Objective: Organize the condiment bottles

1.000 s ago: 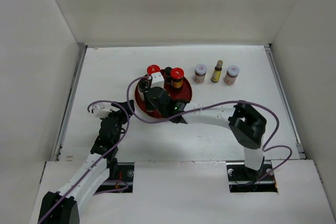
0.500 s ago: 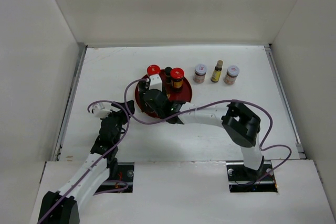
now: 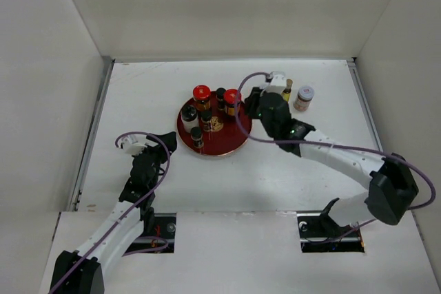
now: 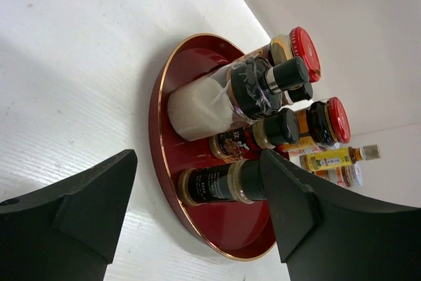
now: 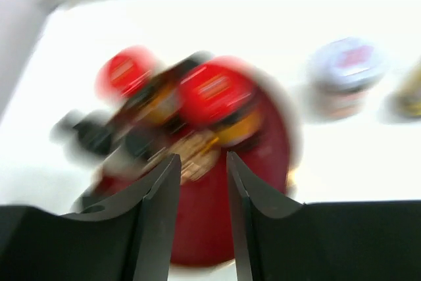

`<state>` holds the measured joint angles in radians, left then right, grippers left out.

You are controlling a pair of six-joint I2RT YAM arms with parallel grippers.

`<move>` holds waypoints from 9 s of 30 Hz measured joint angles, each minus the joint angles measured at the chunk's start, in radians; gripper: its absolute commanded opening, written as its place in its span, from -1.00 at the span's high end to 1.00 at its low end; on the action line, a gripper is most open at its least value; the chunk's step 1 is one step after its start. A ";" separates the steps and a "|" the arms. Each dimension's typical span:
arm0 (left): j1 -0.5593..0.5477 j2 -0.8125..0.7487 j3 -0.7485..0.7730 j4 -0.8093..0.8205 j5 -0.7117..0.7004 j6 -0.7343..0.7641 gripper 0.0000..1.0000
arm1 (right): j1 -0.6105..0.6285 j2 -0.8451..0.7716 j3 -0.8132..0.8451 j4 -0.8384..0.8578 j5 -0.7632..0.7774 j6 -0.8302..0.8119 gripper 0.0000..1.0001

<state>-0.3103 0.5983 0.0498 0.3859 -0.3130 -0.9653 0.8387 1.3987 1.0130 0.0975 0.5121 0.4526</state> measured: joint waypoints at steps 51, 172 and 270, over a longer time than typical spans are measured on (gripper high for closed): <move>-0.050 0.019 0.000 0.124 -0.011 0.060 -0.49 | -0.306 0.479 0.261 -0.085 -0.012 -0.175 -0.05; -0.043 0.030 0.000 0.125 0.008 0.059 -0.50 | -0.079 0.318 0.169 -0.065 0.069 -0.134 0.34; -0.050 0.060 0.000 0.142 0.007 0.060 -0.51 | 0.106 0.234 -0.026 -0.027 0.130 -0.019 0.02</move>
<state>-0.3607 0.6579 0.0498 0.5274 -0.3058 -0.9058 0.9443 1.6329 0.9874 0.0700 0.6422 0.4339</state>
